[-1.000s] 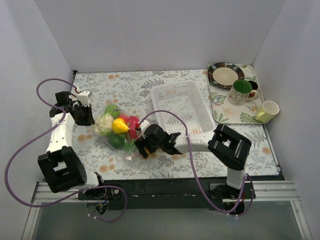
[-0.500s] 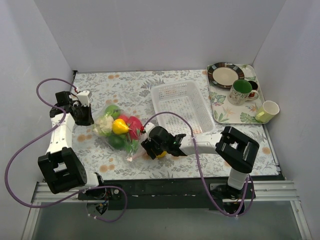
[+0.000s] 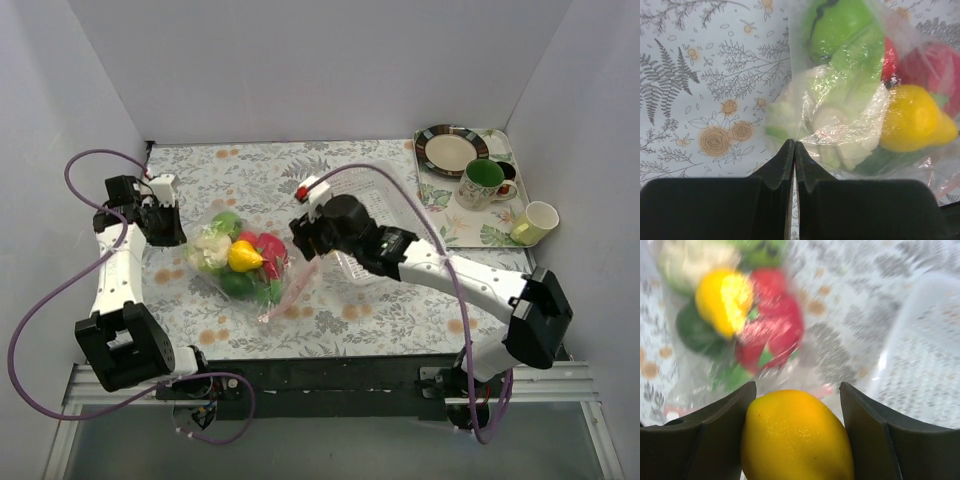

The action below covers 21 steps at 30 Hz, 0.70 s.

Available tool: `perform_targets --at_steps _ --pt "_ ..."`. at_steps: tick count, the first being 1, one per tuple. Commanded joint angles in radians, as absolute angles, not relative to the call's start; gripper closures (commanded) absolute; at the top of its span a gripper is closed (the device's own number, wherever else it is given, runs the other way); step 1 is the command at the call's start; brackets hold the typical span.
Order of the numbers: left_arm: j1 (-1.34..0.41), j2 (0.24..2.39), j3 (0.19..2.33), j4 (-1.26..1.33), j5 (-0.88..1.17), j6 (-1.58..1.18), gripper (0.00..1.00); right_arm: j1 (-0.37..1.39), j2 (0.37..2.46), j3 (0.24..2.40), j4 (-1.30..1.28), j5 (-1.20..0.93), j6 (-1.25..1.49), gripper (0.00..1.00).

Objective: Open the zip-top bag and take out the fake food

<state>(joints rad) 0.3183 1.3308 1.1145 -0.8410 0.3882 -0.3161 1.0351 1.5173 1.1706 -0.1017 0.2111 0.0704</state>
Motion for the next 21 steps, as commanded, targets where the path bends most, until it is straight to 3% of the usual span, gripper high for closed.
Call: perform_targets --at_steps 1,11,15,17,18,21 --pt "0.314 1.312 1.268 -0.929 0.433 -0.365 1.00 0.875 1.454 1.238 -0.100 0.166 0.086 0.99" --pt "0.281 1.365 1.447 -1.054 0.423 -0.411 1.00 0.655 1.584 1.219 -0.167 0.356 0.132 0.99" --pt "0.258 1.358 1.387 -1.034 0.356 -0.407 1.00 0.655 1.680 1.308 -0.290 0.402 0.172 0.45" --pt "0.258 1.344 1.338 -0.994 0.321 -0.393 1.00 0.658 1.687 1.335 -0.318 0.426 0.184 0.36" --pt "0.258 1.338 1.312 -0.974 0.301 -0.385 1.00 0.661 1.674 1.328 -0.302 0.436 0.190 0.22" --pt "0.256 1.307 1.200 -0.898 0.216 -0.350 1.00 0.686 1.579 1.253 -0.209 0.472 0.167 0.05"
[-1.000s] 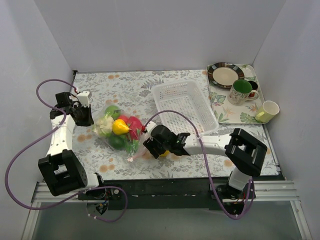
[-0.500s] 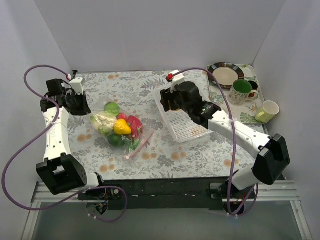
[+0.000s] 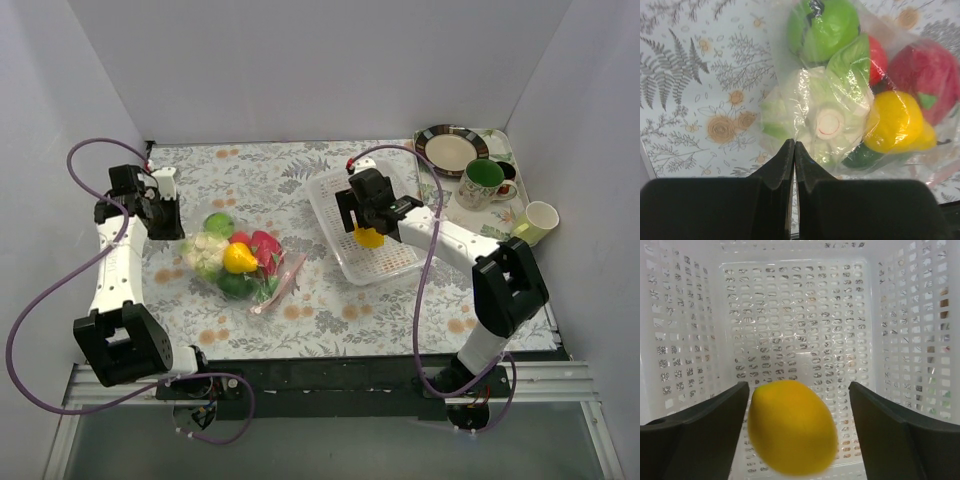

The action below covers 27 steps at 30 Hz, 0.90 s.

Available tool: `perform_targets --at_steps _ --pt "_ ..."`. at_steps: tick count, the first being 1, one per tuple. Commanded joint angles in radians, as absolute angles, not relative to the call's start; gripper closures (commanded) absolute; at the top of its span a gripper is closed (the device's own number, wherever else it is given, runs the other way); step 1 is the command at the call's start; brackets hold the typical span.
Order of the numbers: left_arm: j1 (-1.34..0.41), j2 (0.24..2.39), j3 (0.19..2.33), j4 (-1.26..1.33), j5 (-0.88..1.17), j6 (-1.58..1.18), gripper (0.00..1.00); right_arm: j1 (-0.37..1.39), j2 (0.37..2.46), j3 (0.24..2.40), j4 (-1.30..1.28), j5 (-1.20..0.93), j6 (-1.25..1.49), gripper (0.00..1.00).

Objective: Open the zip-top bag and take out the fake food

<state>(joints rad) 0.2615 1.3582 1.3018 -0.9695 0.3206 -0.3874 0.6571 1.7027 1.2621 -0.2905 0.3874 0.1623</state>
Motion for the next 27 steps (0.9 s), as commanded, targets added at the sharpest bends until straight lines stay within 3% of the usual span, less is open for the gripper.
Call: perform_targets --at_steps 1,5,8,11,12,14,15,18,20,23,27 --pt "0.256 1.304 1.157 -0.878 0.177 -0.338 1.00 0.715 1.527 1.235 -0.193 0.479 0.140 0.05" --pt "0.256 1.312 1.080 -0.801 0.117 -0.313 1.00 0.805 1.470 1.215 -0.190 0.575 0.118 0.01" --pt "0.258 1.327 1.051 -0.776 0.095 -0.308 1.00 0.877 1.433 1.197 -0.207 0.534 0.115 0.01" --pt "0.255 1.327 1.037 -0.762 0.087 -0.308 1.00 0.997 1.373 1.096 -0.144 0.493 0.119 0.14" --pt "0.249 1.325 1.028 -0.759 0.081 -0.308 1.00 1.023 1.364 1.072 -0.131 0.465 0.135 0.26" --pt "0.245 1.322 1.019 -0.753 0.072 -0.307 1.00 1.080 1.356 0.991 -0.082 0.436 0.164 0.36" --pt "0.241 1.322 1.011 -0.752 0.065 -0.305 1.00 1.103 1.361 0.967 -0.069 0.434 0.202 0.46" --pt "0.236 1.318 0.999 -0.749 0.057 -0.305 1.00 1.127 1.391 0.908 -0.009 0.377 0.244 0.59" --pt "0.233 1.312 0.989 -0.747 0.057 -0.304 1.00 1.135 1.423 0.888 0.047 0.326 0.253 0.59" --pt "0.230 1.302 0.976 -0.744 0.055 -0.307 1.00 1.143 1.494 0.902 0.112 0.275 0.268 0.50" --pt "0.230 1.296 0.963 -0.741 0.055 -0.307 1.00 1.143 1.607 0.946 0.170 0.230 0.293 0.31"
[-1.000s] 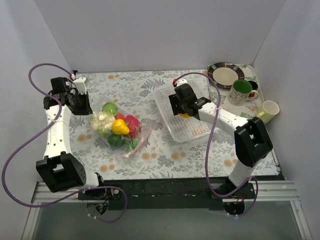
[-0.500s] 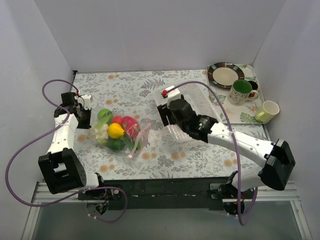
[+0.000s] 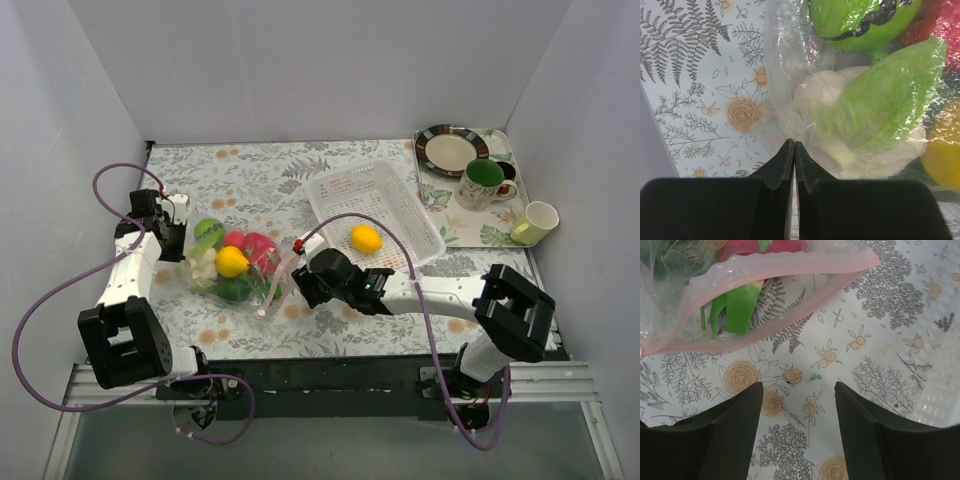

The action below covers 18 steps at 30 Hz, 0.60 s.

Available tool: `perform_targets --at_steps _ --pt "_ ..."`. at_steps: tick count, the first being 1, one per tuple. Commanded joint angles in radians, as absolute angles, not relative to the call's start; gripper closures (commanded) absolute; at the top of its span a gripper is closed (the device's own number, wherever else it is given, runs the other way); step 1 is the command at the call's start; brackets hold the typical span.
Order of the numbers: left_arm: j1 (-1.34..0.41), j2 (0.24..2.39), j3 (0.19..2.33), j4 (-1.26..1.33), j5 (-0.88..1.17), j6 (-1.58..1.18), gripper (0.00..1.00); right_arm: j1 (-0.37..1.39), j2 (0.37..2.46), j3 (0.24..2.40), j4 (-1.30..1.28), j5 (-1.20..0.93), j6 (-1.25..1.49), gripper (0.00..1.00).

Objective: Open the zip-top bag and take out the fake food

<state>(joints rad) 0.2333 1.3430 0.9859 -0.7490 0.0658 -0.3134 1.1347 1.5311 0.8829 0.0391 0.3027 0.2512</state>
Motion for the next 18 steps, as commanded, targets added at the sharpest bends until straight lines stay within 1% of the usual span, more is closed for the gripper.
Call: perform_targets --at_steps 1,3,6,11,16,18 --pt "0.230 1.293 0.959 -0.739 0.054 -0.305 1.00 1.144 1.624 0.956 0.192 0.221 0.298 0.29" --pt "0.229 1.290 0.945 -0.735 0.052 -0.304 1.00 1.144 1.676 0.989 0.213 0.196 0.304 0.23" --pt "0.229 1.289 0.931 -0.730 0.054 -0.301 1.00 1.146 1.744 1.044 0.225 0.176 0.314 0.21" --pt "0.229 1.284 0.920 -0.730 0.057 -0.296 1.00 1.149 1.812 1.106 0.247 0.134 0.325 0.20" --pt "0.227 1.276 0.914 -0.732 0.060 -0.291 1.00 1.149 1.888 1.167 0.230 0.146 0.324 0.20" --pt "0.229 1.273 0.916 -0.736 0.061 -0.291 1.00 1.149 1.919 1.178 0.222 0.156 0.325 0.22"
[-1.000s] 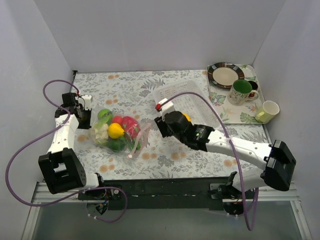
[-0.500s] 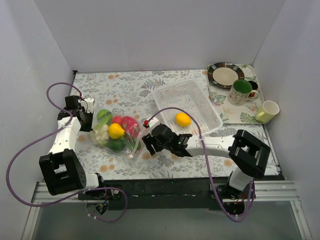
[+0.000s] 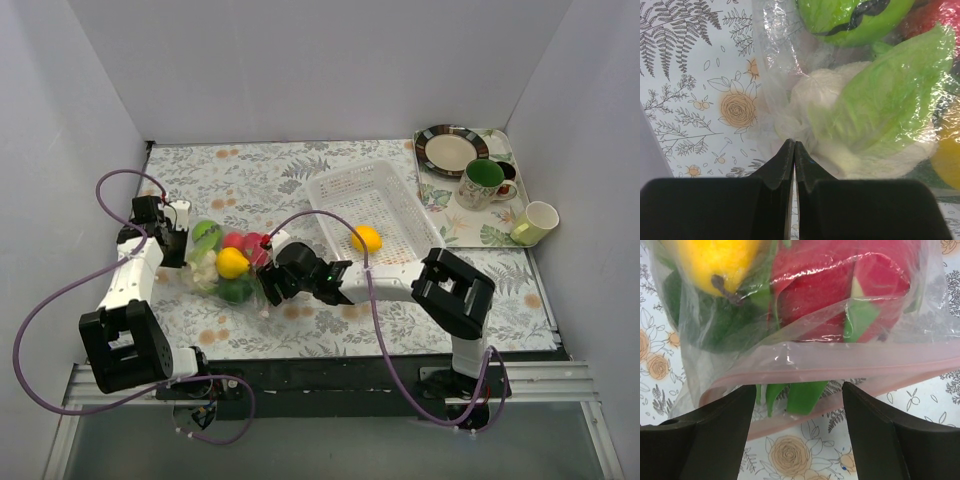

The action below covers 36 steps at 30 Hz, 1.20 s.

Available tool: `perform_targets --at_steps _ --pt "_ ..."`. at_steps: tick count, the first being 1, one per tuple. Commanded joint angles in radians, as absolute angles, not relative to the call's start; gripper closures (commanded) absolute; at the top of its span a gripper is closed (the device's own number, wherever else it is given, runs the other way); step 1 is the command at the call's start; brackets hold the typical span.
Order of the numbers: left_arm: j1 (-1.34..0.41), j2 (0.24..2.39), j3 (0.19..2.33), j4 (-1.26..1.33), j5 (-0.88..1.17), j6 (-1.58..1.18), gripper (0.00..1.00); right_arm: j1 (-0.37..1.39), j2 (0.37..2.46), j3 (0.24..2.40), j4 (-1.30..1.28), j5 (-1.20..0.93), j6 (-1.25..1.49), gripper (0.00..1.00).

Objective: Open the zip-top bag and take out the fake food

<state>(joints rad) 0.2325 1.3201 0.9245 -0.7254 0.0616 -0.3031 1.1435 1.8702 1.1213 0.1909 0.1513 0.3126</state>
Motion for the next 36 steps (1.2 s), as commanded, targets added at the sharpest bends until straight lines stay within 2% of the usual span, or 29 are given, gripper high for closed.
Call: perform_targets --at_steps 1,2,5,6,7,8,9,21,29,36 --pt "0.229 1.272 0.919 -0.738 0.063 -0.291 1.00 1.149 1.928 1.180 0.222 0.160 0.325 0.24" --pt "0.229 1.269 0.919 -0.742 0.063 -0.291 1.00 1.149 1.936 1.181 0.225 0.161 0.325 0.26" --pt "0.227 1.266 0.919 -0.749 0.057 -0.285 1.00 1.149 1.957 1.177 0.229 0.166 0.327 0.48" --pt "0.227 1.262 0.919 -0.750 0.052 -0.281 1.00 1.149 1.951 1.169 0.230 0.167 0.324 0.69" --pt "0.227 1.261 0.919 -0.749 0.048 -0.281 1.00 1.149 1.942 1.155 0.247 0.164 0.324 0.85" --pt "0.229 1.259 0.917 -0.747 0.034 -0.276 1.00 1.149 1.930 1.140 0.253 0.164 0.319 0.96" --pt "0.229 1.258 0.916 -0.742 0.026 -0.273 1.00 1.149 1.899 1.117 0.253 0.164 0.313 0.99" --pt "0.230 1.296 0.893 -0.660 -0.035 -0.267 1.00 1.149 1.505 0.970 0.066 0.152 0.288 0.99" --pt "0.229 1.292 0.930 -0.692 0.031 -0.304 1.00 1.149 1.496 0.956 -0.086 0.057 0.359 0.99" --pt "0.232 1.264 0.879 -0.628 -0.057 -0.236 1.00 1.149 1.392 0.836 -0.088 0.008 0.420 0.99"
